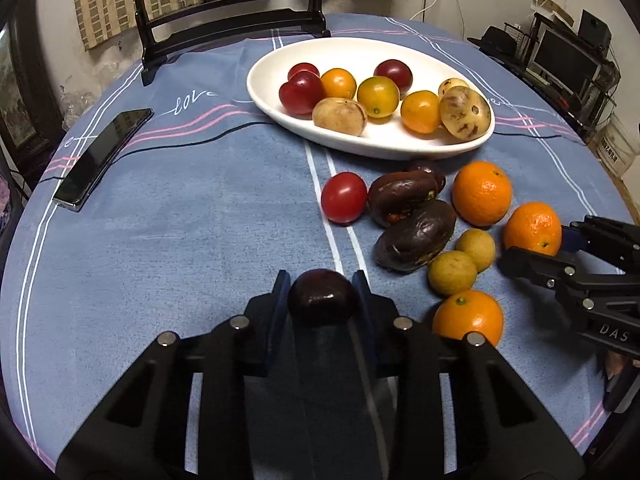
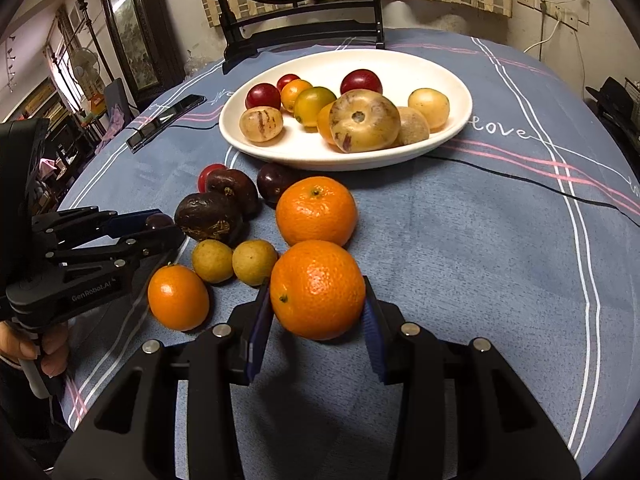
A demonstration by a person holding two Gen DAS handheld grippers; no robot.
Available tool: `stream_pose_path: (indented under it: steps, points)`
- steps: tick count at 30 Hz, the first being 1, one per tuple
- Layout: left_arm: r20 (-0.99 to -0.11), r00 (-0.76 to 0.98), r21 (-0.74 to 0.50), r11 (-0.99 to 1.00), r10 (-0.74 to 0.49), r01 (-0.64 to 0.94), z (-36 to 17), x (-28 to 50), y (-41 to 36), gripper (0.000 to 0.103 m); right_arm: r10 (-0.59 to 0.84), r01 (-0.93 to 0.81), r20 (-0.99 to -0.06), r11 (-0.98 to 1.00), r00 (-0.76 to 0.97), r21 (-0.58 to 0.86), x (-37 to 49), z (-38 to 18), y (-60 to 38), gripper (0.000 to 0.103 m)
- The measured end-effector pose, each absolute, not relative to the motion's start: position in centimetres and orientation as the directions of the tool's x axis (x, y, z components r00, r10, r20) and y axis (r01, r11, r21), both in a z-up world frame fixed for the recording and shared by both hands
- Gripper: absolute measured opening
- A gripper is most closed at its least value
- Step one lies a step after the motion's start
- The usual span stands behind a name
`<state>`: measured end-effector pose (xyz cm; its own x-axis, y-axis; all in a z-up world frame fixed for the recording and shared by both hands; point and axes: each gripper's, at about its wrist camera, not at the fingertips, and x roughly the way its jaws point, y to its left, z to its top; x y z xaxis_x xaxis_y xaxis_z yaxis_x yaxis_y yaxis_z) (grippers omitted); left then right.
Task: Organize fruits
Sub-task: 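Grasp a dark purple plum with the left gripper while the right gripper grasps an orange, then carry both fruits over the white plate and open both grippers to release them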
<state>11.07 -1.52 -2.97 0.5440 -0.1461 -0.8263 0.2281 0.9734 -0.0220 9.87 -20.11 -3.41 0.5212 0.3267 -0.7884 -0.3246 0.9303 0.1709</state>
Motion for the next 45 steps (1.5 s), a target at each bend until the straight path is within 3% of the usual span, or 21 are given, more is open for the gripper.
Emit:
stream_pose_path:
  steps: [9,18,28,36,45]
  points:
    - [-0.791,0.591,-0.053,0.980,-0.157,0.190,-0.4,10.8,0.2,0.032,0.304,-0.302,-0.767,0.941,0.565,0.151,8.7,-2.6,-21.3,0.042]
    - [-0.745,0.636,-0.082,0.973,-0.203,0.215,2.9,11.3,-0.8,0.032,0.293,-0.262,-0.657,0.954,0.694,0.149,7.4,2.0,-23.5,0.042]
    - [-0.690,0.680,-0.094,0.962,-0.250,0.258,6.6,13.5,-3.5,0.032,0.294,-0.279,-0.603,0.953,0.742,0.121,9.2,5.7,-22.5,0.042]
    - [-0.715,0.643,-0.172,0.961,-0.274,0.219,5.5,18.4,-5.1,0.032,0.262,-0.243,-0.602,0.963,0.754,0.116,14.0,6.3,-20.9,0.042]
    - [-0.750,0.640,-0.130,0.985,-0.170,0.110,3.0,23.5,-5.1,0.033,0.253,-0.167,-0.644,0.967,0.722,0.193,19.9,3.7,-20.8,0.042]
